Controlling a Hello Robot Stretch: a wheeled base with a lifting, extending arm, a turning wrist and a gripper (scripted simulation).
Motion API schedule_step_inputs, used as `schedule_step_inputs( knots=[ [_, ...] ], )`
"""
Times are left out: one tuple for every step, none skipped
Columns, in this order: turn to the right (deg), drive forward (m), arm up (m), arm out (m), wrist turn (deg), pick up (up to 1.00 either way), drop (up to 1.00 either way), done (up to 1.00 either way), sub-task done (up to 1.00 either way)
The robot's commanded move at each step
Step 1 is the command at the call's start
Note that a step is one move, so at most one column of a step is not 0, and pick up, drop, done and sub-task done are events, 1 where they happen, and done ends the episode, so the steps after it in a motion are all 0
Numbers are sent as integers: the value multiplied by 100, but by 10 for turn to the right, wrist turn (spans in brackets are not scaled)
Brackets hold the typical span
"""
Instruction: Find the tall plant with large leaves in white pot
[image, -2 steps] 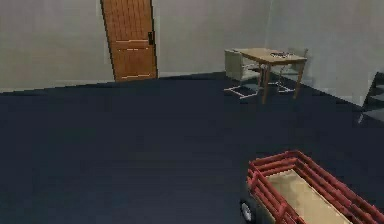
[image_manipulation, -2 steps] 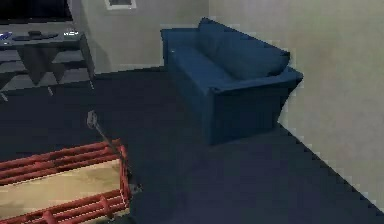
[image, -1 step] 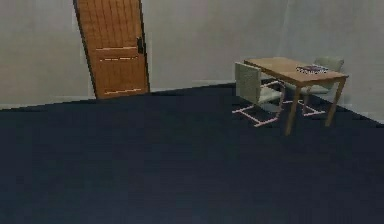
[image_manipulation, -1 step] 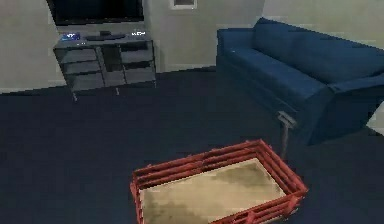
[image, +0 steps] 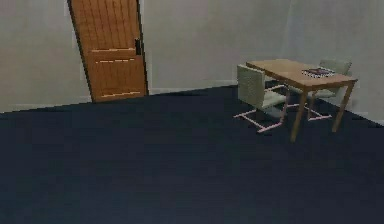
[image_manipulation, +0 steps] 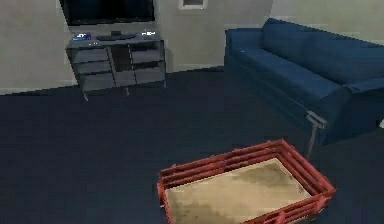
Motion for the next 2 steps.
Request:
schedule_step_inputs(
  knots=[
    [-120, 0, 0, 0, 0, 0, 0, 0, 0],
    [0, 40, 0, 0, 0, 0, 0, 0, 0]
  ],
)
